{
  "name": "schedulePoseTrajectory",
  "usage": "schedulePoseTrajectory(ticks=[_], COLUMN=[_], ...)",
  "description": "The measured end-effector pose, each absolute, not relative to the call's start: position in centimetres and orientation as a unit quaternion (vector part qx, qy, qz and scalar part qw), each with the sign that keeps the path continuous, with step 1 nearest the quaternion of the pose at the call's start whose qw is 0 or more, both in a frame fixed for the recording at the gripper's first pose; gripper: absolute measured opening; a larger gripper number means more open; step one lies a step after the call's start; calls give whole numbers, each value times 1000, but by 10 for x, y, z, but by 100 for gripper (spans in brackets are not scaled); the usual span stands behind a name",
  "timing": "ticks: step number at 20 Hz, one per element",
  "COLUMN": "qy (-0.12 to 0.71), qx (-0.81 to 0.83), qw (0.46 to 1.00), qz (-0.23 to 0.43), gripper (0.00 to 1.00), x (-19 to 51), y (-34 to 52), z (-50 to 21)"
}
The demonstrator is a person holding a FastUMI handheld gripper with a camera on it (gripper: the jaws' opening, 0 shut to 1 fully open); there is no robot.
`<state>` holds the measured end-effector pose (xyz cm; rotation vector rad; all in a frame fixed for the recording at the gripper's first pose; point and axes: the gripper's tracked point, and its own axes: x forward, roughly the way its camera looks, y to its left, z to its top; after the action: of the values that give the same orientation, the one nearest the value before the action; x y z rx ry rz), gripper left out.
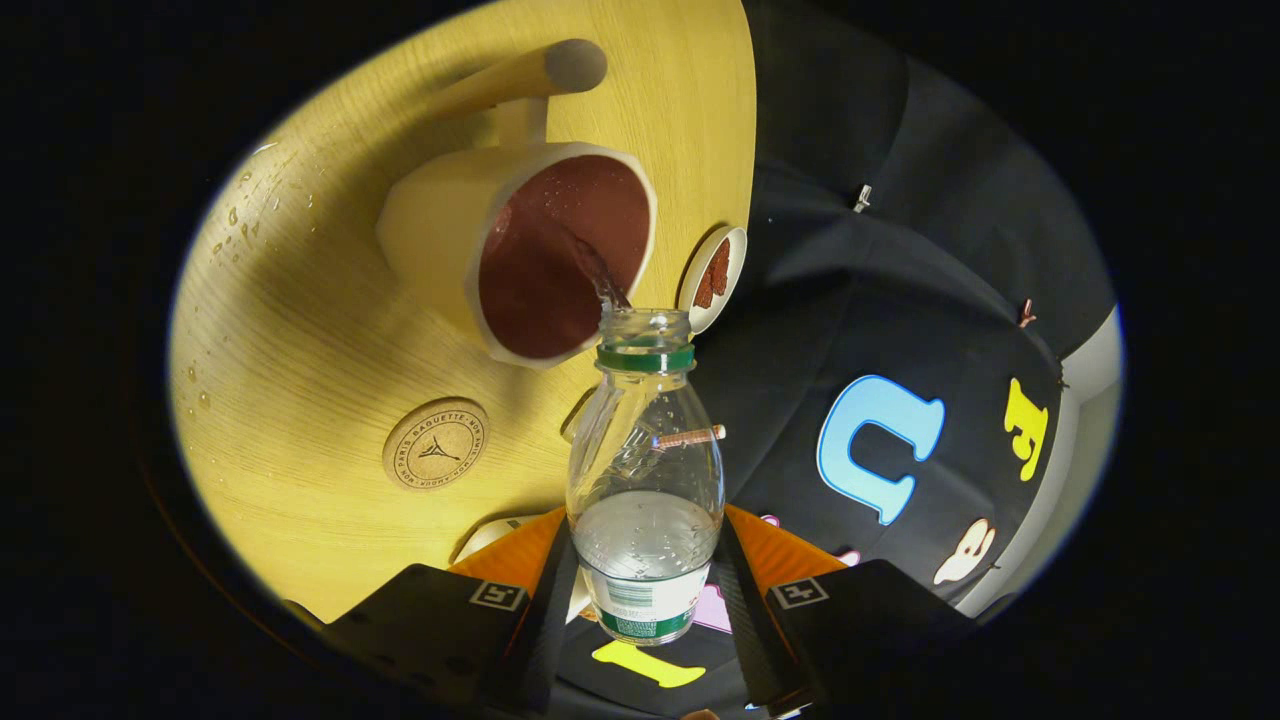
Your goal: Take the bottle from table, then pour the juice into the cup, finally place the bottle on the coaster
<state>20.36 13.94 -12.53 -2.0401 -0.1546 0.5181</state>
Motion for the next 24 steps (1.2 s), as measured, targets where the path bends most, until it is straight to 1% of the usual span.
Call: schedulePoseTrajectory(ticks=[4,8,24], qy=[-71,-69,-111], qx=[-853,-859,-894], qw=[470,459,375], qz=[215,217,217], gripper=[73,73,73], x=[204,202,199], y=[141,143,149], z=[-123,-123,-114])
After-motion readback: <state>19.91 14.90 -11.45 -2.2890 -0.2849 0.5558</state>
